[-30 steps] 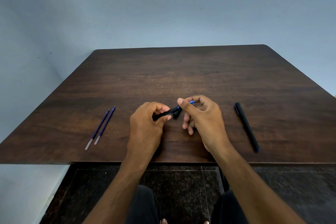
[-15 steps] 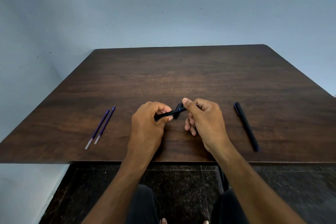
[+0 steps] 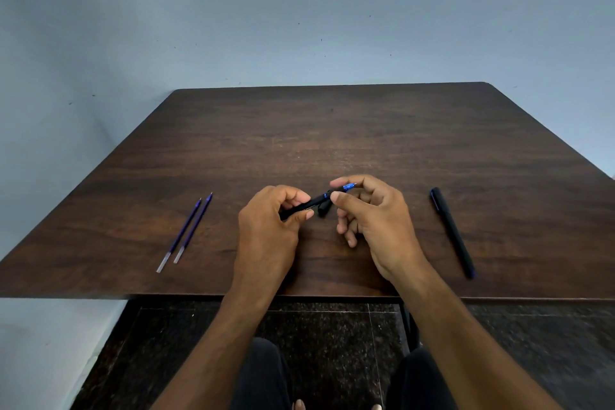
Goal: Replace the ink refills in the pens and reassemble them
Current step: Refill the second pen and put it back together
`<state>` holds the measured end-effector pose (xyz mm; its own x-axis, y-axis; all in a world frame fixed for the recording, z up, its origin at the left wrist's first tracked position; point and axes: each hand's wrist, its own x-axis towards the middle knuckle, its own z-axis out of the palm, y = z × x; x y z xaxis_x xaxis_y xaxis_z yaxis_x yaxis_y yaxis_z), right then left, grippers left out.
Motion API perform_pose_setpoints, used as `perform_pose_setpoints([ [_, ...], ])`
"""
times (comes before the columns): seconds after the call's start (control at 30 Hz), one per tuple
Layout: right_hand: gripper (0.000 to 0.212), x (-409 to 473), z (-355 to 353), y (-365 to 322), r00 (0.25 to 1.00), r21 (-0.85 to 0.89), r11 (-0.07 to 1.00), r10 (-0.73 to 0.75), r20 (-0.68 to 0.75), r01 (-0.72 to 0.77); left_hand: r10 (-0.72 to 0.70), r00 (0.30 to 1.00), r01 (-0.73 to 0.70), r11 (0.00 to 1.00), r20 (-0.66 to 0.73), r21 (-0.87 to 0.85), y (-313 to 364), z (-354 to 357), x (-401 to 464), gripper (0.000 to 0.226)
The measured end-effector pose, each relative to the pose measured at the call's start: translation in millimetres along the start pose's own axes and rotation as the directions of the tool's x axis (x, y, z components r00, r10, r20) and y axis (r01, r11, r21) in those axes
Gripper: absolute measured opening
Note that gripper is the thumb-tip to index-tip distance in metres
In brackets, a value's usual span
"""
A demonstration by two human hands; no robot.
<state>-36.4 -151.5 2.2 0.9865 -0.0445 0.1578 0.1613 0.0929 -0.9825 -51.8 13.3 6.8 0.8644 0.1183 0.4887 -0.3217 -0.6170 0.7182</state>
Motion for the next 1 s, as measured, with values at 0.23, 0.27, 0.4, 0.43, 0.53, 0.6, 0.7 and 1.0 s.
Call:
perform_pose_setpoints([
  [0.23, 0.022, -0.6, 1.6, 3.2, 0.999, -0.028, 0.999, 0.02, -0.039, -0.021, 0.011, 1.0, -0.011, 1.0, 0.012, 0.002, -0.6, 0.4, -1.0, 0.026],
  [0.27, 0.026, -0.9, 1.8, 3.3, 0.999, -0.046, 0.999, 0.017, -0.043, -0.019, 0.012, 1.0, -0.012, 1.0, 0.019, 0.0, -0.3, 0.3, -1.1, 0.027],
  [0.4, 0.046, -2.3, 2.7, 1.4, 0.998, -0.122, 0.993, 0.002, -0.057, -0.009, 0.018, 0.999, -0.018, 1.0, 0.034, 0.002, 0.8, 0.2, -1.0, 0.03],
  [0.43, 0.048, -2.1, 2.9, 0.8, 0.998, -0.133, 0.991, 0.002, -0.065, -0.011, 0.019, 0.999, -0.019, 1.0, 0.033, 0.005, 1.0, 0.0, -1.2, 0.03],
  [0.53, 0.05, -1.8, 4.8, -1.5, 0.997, -0.134, 0.991, 0.015, -0.072, -0.024, 0.025, 0.999, -0.025, 1.0, 0.023, 0.01, 0.9, -0.2, -1.1, 0.028],
  [0.6, 0.047, -1.1, 4.4, -2.2, 0.996, -0.084, 0.996, 0.026, -0.081, -0.033, 0.023, 1.0, -0.023, 1.0, 0.01, 0.003, 0.7, 0.0, -0.7, 0.027],
  [0.7, 0.023, 0.7, -0.1, -0.7, 0.999, 0.027, 0.999, 0.019, -0.046, -0.018, 0.011, 1.0, -0.011, 1.0, 0.004, -0.002, 0.1, 0.6, 0.2, 0.026],
  [1.0, 0.027, -0.4, -1.0, 1.2, 0.998, 0.033, 0.999, 0.04, -0.053, -0.038, -0.001, 1.0, 0.001, 1.0, 0.021, -0.011, -0.5, 0.7, -0.9, 0.029],
])
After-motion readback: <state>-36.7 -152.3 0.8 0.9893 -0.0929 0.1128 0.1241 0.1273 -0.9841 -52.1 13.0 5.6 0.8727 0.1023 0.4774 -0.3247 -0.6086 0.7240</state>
